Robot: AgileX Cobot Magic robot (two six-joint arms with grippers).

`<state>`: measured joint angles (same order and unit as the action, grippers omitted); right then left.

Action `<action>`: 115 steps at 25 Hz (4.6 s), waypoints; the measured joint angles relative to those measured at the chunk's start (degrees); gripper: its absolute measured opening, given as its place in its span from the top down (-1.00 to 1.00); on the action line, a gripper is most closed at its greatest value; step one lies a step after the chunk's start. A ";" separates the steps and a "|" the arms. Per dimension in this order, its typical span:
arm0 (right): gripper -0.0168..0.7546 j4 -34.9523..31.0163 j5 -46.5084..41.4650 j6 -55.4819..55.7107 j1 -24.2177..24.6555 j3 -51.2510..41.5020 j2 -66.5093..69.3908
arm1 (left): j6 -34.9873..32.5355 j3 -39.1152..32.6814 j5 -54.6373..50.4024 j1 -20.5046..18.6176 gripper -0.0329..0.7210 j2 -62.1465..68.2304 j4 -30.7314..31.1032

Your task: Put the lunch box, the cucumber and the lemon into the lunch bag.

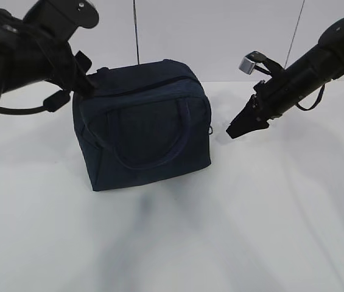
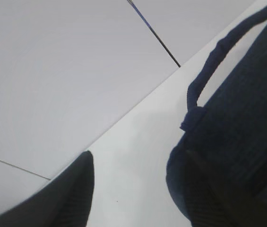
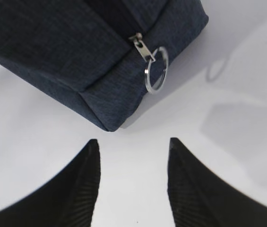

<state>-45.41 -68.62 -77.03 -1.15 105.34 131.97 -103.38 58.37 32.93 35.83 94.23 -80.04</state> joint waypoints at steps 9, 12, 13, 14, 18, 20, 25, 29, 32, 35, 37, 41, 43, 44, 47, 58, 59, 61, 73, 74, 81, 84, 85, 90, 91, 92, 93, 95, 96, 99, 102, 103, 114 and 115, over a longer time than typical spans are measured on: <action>0.05 3.86 -0.24 0.28 0.00 2.61 -2.80 | -0.48 0.00 -1.48 0.00 -0.20 -9.82 -6.44; 0.05 5.69 -0.42 2.36 0.00 4.07 -4.53 | -0.48 0.00 -1.48 0.00 -0.15 -13.49 -10.70; 0.05 6.88 -0.46 3.31 0.00 4.37 -5.21 | -0.48 0.00 -1.62 0.00 -0.15 -14.82 -12.20; 0.05 7.89 -0.56 4.35 0.00 4.60 -6.08 | -0.48 0.00 -1.86 0.00 -0.14 -15.98 -13.12; 0.05 13.85 -1.02 9.92 0.00 4.71 -9.77 | -0.48 0.00 -5.16 0.00 -0.13 -21.54 -16.44; 0.05 17.06 -1.23 14.33 0.00 4.71 -11.88 | -0.48 0.00 -7.56 0.00 -0.13 -23.92 -18.15; 0.05 22.66 -1.60 24.25 0.00 4.71 -19.44 | -0.48 0.00 -13.24 0.00 -0.13 -29.69 -24.21; 0.05 24.21 -2.09 29.22 0.00 4.71 -26.79 | -0.48 0.00 -20.96 0.00 -0.13 -33.56 -25.15; 0.05 24.18 -2.67 33.77 0.00 4.71 -32.32 | -0.48 0.00 -28.12 0.00 -0.13 -36.09 -25.15; 0.05 24.18 -3.04 38.61 0.00 4.71 -38.32 | -0.48 0.00 -31.87 0.00 -0.12 -37.82 -24.95; 0.05 24.18 -3.15 41.24 0.00 4.59 -42.51 | -0.48 0.00 -32.93 0.00 -0.12 -38.51 -24.94; 0.05 24.82 -3.27 42.92 0.00 0.61 -52.05 | -0.48 0.00 -32.93 0.00 -0.11 -39.07 -24.08; 0.05 26.07 -3.27 44.25 0.00 -3.36 -56.90 | -0.48 0.00 -32.93 0.00 -0.11 -39.07 -23.57; 0.05 26.84 -3.35 45.35 0.00 -6.34 -59.80 | -0.48 0.00 -32.93 0.00 -0.11 -39.07 -23.44; 0.05 28.71 -3.35 46.94 0.00 -17.23 -69.48 | -0.48 -1.02 -32.93 0.00 -0.11 -39.27 -21.99; 0.05 32.50 -2.01 57.50 0.00 -46.16 -98.53 | -0.48 -3.42 -31.84 0.00 -0.10 -39.21 -21.31; 0.05 32.77 -2.14 59.01 0.00 -46.92 -99.79 | -0.48 -3.42 -31.84 0.00 -0.10 -39.21 -21.31; 0.05 32.89 -2.50 61.24 0.00 -48.14 -102.33 | -0.48 -3.42 -31.84 0.00 -0.09 -39.21 -21.31; 0.05 34.74 -2.53 63.17 0.00 -60.14 -116.25 | -0.48 -7.37 -31.06 0.00 -0.08 -39.21 -21.26; 0.05 35.01 -1.46 63.64 0.00 -61.56 -117.81 | -0.48 -7.59 -30.95 0.00 -0.08 -39.21 -21.26; 0.05 36.94 2.40 65.44 0.00 -69.61 -125.17 | -0.48 -7.68 -30.66 0.00 -0.07 -39.21 -21.26; 0.05 37.61 2.64 65.72 0.00 -71.69 -126.76 | -0.48 -7.68 -30.52 0.00 -0.07 -39.21 -21.26; 0.05 37.86 2.80 65.72 0.00 -72.54 -126.99 | -0.48 -7.68 -30.52 0.00 -0.07 -39.21 -21.26; 0.05 38.37 3.50 66.64 0.00 -75.88 -128.13 | -0.48 -7.68 -29.99 0.00 -0.06 -39.21 -21.26; 0.05 39.07 3.59 67.37 0.00 -76.09 -128.51 | -0.48 -7.68 -29.84 0.00 -0.06 -39.21 -21.26; 0.05 39.82 3.71 68.21 0.00 -76.09 -128.92 | -0.48 -7.68 -29.57 0.00 -0.05 -39.21 -21.26; 0.05 40.76 3.72 69.36 0.00 -76.09 -129.31 | -0.48 -7.68 -29.44 0.00 -0.05 -39.21 -21.26; 0.05 42.47 3.80 71.43 0.00 -76.09 -129.97 | -0.48 -7.68 -29.09 0.00 -0.05 -39.21 -21.26; 0.05 43.14 3.80 72.08 0.00 -76.09 -130.30 | -0.48 -7.68 -28.97 0.00 -0.05 -39.21 -21.26; 0.05 43.78 3.58 73.05 0.00 -76.82 -130.74 | -0.48 -7.68 -28.85 0.00 -0.05 -39.21 -21.37; 0.05 43.92 3.20 73.46 0.00 -77.20 -130.74 | -0.48 -7.68 -28.85 0.00 -0.05 -39.21 -21.37; 0.05 43.92 3.08 73.50 0.00 -77.20 -130.74 | -0.48 -7.68 -28.85 0.00 -0.05 -39.21 -21.44; 0.05 43.92 3.08 73.63 0.00 -77.25 -130.74 | -0.48 -7.68 -28.85 0.00 -0.04 -39.21 -21.44; 0.05 43.92 3.08 73.63 0.00 -77.25 -130.74 | -0.48 -7.68 -28.85 0.00 -0.04 -39.21 -21.44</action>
<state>-1.49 -65.54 -3.40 -1.15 28.09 1.23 -103.86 50.69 4.08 35.83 55.02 -101.48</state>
